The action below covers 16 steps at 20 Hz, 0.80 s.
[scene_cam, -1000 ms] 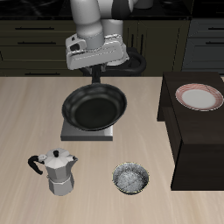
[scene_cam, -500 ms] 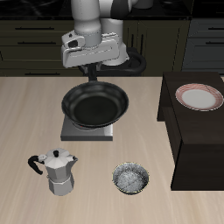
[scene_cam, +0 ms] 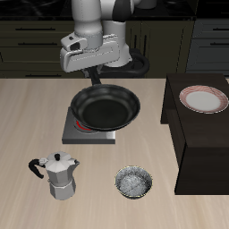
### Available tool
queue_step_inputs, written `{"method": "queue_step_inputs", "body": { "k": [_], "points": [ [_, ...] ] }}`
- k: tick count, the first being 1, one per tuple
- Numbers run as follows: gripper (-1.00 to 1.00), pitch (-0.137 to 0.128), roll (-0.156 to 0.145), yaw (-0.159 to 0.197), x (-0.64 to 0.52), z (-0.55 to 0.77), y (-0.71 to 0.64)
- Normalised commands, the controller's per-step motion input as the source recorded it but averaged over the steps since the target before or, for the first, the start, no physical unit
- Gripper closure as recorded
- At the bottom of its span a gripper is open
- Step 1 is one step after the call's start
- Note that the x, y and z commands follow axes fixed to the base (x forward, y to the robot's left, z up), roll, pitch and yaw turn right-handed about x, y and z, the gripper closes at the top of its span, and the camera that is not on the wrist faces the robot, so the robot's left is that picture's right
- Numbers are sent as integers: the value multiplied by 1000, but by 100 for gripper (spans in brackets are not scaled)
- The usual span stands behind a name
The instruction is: Place the frypan on the top layer of the shelf and place the moka pot on the stove
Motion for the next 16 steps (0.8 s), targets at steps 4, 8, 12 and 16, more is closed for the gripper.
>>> {"method": "queue_step_inputs", "body": {
  "k": [4,8,12,16],
  "points": [
    [100,-16,33,143,95,-89,42],
    [100,-17,-11,99,82,-14,-103],
    [100,-44,-18,122,63,-14,-45],
    [100,-11,-32,60,112,12,-146]
  ]
}}
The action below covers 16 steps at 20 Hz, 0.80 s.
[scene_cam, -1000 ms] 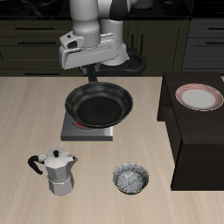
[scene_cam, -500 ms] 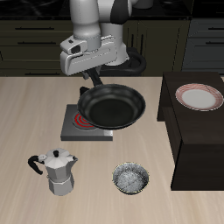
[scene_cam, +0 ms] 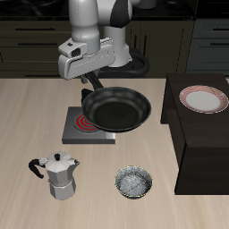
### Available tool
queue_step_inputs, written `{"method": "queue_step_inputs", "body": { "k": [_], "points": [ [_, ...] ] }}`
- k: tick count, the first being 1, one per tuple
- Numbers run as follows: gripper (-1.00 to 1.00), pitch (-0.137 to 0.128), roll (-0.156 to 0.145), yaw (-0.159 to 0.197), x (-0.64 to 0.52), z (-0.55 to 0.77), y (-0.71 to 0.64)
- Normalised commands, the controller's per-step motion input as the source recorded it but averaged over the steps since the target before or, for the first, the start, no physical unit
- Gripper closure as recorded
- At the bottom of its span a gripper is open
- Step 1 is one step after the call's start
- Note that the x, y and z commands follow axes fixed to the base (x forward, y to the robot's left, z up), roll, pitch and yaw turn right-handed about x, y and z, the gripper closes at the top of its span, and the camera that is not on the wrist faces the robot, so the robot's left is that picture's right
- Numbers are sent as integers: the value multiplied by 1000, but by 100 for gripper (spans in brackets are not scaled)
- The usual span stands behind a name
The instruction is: Place the frypan on the top layer of the shelf and place the moka pot on the stove
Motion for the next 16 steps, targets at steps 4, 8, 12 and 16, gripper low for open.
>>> {"method": "queue_step_inputs", "body": {
  "k": [4,8,12,16],
  "points": [
    [100,13,-2,29,40,-15,-51],
    [100,-40,-9,99,86,-6,-67],
    [100,-42,4,114,81,-7,-15],
    [100,18,-2,86,150,-91,-114]
  ]
}}
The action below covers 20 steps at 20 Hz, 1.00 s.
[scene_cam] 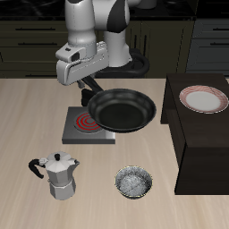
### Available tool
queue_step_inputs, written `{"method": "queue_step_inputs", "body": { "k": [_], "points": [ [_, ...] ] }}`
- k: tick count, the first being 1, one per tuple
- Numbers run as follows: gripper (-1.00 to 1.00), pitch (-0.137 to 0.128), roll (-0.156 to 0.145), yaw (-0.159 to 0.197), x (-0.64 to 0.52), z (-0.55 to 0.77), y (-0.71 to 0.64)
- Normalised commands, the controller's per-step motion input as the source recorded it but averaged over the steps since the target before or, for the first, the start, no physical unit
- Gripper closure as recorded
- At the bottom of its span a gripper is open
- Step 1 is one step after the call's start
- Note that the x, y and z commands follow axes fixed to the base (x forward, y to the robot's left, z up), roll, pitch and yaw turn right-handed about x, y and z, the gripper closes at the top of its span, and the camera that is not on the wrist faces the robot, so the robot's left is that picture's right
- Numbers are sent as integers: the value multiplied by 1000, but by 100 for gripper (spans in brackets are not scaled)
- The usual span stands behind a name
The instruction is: Place the frypan on the top layer of the shelf and place the moka pot on the stove
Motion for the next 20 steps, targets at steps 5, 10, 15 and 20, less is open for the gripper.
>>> {"method": "queue_step_inputs", "body": {
  "k": [5,10,15,20],
  "points": [
    [100,5,23,80,122,-108,-100],
    [100,-34,-7,71,107,14,-83],
    [100,-27,-12,49,78,6,-69],
    [100,15,13,12,114,-41,-25]
  ]
}}
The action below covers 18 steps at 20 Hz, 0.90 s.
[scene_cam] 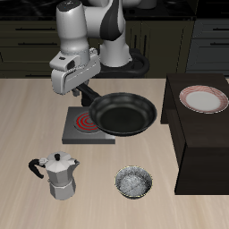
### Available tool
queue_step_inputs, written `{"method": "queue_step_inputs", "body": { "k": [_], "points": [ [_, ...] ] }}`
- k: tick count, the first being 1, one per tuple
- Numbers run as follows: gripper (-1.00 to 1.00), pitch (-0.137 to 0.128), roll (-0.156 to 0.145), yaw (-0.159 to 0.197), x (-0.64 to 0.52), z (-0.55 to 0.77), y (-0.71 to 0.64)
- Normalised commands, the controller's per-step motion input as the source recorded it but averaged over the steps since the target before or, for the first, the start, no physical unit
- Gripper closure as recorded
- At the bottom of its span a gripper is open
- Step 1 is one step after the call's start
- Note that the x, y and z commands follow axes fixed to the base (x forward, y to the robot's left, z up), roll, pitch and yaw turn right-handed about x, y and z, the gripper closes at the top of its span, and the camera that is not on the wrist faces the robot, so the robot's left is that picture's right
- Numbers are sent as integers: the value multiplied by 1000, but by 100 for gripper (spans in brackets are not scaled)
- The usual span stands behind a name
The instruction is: Place the frypan on the top layer of the shelf and place the moka pot on the stove
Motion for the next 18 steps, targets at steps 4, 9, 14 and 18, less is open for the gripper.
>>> {"method": "queue_step_inputs", "body": {
  "k": [4,9,14,18],
  "points": [
    [100,-4,3,18,40,-7,-16],
    [100,33,13,7,97,-36,-57],
    [100,-53,-5,72,29,20,38],
    [100,15,21,30,103,-60,54]
  ]
}}
